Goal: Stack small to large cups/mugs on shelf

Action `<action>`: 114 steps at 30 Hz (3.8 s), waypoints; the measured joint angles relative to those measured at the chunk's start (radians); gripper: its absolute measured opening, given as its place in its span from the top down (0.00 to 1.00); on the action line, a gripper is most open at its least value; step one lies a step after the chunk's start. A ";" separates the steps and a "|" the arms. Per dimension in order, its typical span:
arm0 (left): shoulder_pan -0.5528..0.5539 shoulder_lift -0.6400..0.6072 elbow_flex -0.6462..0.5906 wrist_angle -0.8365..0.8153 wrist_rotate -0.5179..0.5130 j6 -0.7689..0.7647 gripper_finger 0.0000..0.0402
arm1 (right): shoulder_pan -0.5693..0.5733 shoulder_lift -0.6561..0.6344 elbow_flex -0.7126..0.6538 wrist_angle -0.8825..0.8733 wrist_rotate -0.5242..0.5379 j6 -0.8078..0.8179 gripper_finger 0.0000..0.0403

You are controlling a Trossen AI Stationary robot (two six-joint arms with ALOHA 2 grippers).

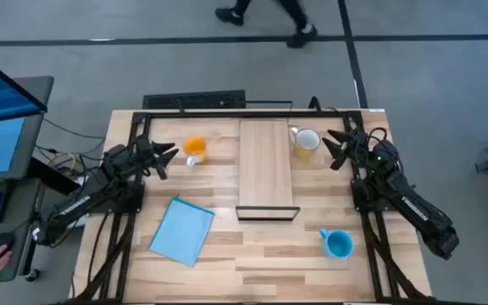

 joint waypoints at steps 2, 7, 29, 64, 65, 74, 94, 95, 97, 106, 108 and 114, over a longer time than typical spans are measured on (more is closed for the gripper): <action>0.000 0.000 0.000 0.000 0.000 0.000 0.66 | 0.000 0.000 0.000 0.000 0.000 0.000 0.44; 0.000 0.000 0.000 0.000 0.000 0.000 0.66 | 0.000 0.000 0.000 0.000 0.000 0.000 0.44; 0.000 0.000 0.000 0.000 0.000 0.000 0.66 | 0.000 0.000 0.000 0.000 0.000 0.000 0.44; 0.000 0.000 0.000 0.000 0.000 0.000 0.66 | 0.000 0.000 0.000 0.000 0.000 0.000 0.44; 0.000 0.000 0.000 0.000 0.000 0.000 0.66 | 0.000 0.000 0.000 0.000 0.000 0.000 0.44; 0.000 0.000 0.000 0.000 0.000 0.000 0.66 | 0.000 0.000 0.000 0.000 0.000 0.000 0.44; 0.000 0.000 0.000 0.000 0.000 0.000 0.66 | 0.000 0.000 0.000 0.000 0.000 0.000 0.44; 0.000 0.000 0.000 0.000 0.000 0.000 0.66 | 0.000 0.000 0.000 0.000 0.000 0.000 0.44; 0.000 0.000 0.000 0.000 0.000 0.000 0.66 | 0.000 0.000 0.000 0.000 0.000 0.000 0.44; 0.000 0.000 0.000 0.000 -0.085 0.000 0.66 | 0.000 0.000 0.000 0.000 0.000 0.000 0.44; 0.000 0.000 -0.001 -0.001 -0.108 0.001 0.66 | 0.000 0.000 0.000 0.000 0.000 0.000 0.44; 0.000 0.000 -0.002 0.008 -0.203 0.015 0.66 | 0.000 0.000 0.000 0.000 0.000 0.000 0.44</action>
